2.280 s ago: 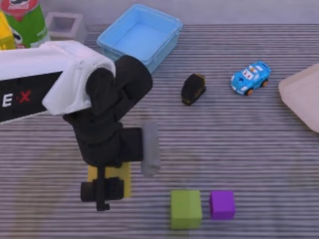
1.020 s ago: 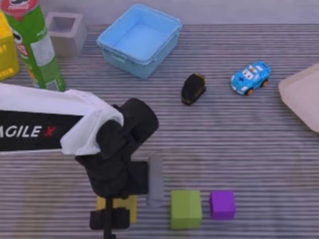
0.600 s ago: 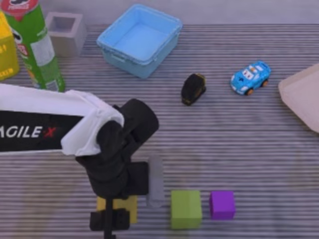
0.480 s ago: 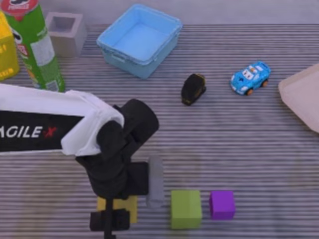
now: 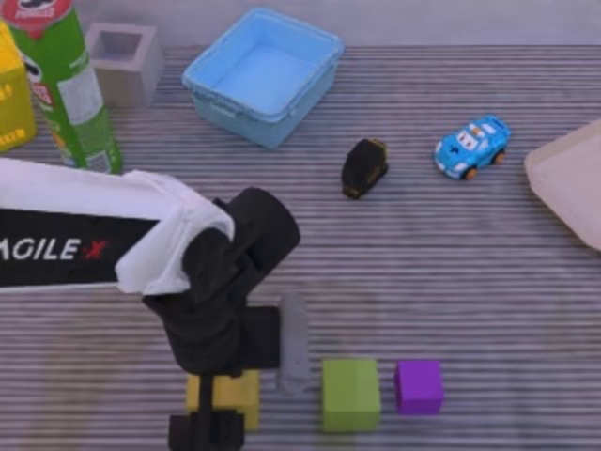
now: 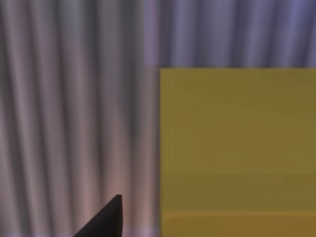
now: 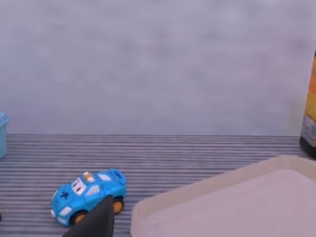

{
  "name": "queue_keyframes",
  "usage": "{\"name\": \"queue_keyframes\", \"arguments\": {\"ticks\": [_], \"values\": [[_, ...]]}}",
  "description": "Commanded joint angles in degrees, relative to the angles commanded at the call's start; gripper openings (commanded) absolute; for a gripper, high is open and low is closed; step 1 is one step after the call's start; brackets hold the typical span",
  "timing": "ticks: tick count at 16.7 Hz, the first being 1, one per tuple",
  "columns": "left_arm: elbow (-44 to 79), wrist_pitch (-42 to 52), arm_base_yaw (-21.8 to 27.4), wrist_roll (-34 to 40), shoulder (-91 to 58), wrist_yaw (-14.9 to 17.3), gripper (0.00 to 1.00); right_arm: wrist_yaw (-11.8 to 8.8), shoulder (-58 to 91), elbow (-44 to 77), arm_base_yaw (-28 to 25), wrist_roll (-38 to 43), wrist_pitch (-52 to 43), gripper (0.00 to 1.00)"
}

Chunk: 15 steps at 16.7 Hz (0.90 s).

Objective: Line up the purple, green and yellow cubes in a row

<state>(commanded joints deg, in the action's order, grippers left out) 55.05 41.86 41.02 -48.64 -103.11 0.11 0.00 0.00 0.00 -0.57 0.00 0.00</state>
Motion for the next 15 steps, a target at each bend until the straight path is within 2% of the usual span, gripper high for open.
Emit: {"name": "queue_keyframes", "arguments": {"ticks": [6,12,15], "values": [[0.8,1.0,-0.1,-0.1,0.4,0.0,1.00,0.0,0.0,0.0,0.0,0.0,0.0,1.00],[7.9,14.3,-0.9,0.1,5.6,0.0,1.00,0.0,0.0,0.0,0.0,0.0,0.0,1.00],[9.3,16.4,-1.1,0.2,7.1,0.0,1.00,0.0,0.0,0.0,0.0,0.0,0.0,1.00]]}}
